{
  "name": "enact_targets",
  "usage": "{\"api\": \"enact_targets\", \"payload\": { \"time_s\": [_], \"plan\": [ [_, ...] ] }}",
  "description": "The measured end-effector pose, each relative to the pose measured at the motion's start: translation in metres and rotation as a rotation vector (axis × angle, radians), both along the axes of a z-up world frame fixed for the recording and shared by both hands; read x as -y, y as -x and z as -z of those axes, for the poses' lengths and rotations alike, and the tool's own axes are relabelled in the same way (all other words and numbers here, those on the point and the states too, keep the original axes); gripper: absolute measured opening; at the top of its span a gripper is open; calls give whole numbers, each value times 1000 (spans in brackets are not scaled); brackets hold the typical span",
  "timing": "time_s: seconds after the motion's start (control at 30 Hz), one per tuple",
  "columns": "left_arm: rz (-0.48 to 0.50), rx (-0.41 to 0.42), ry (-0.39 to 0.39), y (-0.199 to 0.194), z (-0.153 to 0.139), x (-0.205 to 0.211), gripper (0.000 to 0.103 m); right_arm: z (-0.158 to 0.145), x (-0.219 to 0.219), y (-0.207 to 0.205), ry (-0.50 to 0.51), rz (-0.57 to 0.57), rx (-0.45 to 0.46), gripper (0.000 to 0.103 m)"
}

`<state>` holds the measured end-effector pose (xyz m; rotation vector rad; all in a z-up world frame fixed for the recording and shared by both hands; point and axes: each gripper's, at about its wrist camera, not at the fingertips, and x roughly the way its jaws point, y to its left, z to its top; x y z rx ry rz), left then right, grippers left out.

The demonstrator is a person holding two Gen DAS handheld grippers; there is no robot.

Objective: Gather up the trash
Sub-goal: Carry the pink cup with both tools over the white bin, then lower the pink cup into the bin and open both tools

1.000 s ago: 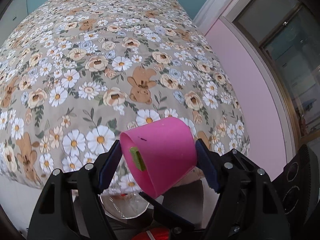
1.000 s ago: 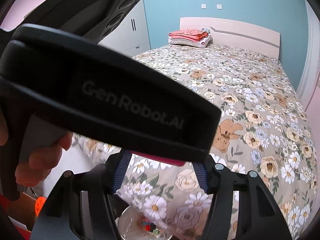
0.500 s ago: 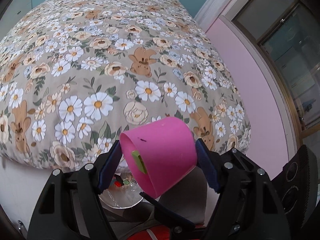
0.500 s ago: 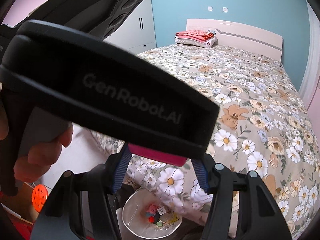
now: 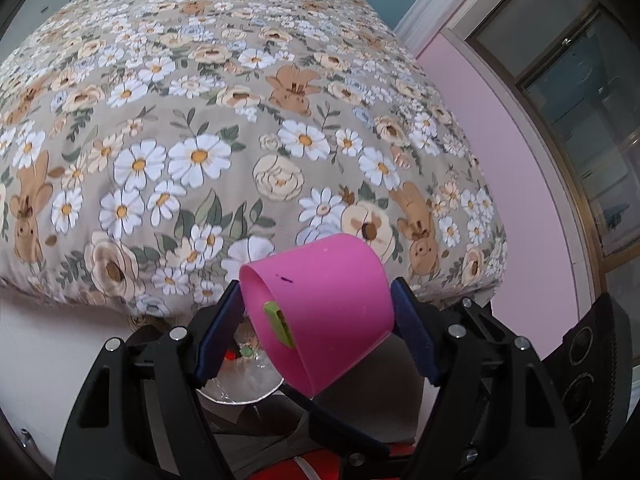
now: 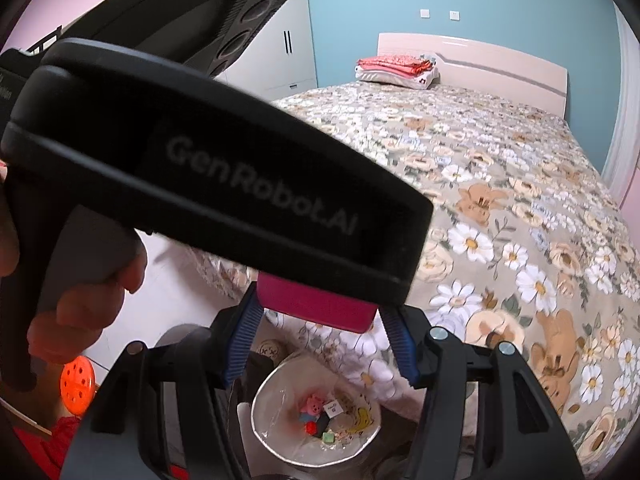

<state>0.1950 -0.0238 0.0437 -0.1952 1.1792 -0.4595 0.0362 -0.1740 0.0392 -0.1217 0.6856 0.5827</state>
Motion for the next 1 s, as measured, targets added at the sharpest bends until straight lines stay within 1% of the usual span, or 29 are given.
{"api": "enact_targets", "payload": {
  "time_s": [0.2,0.5,0.7,0.87,1.0],
  "plan": [
    [-13,-50,19,10,37,-5,73,28,-3,9,16,-15,-33,61],
    [-35,-112,11,25,99,-8,73,79,-7,14,38,-53,-108,61],
    [-44,-126,1,34,137,-5,73,113,-6,13,52,-67,-151,61],
    [-57,-162,32,38,167,-7,73,132,-7,15,62,-85,-170,61],
    [-56,-159,30,39,185,-9,73,148,-10,8,64,-90,-194,61]
  ]
}}
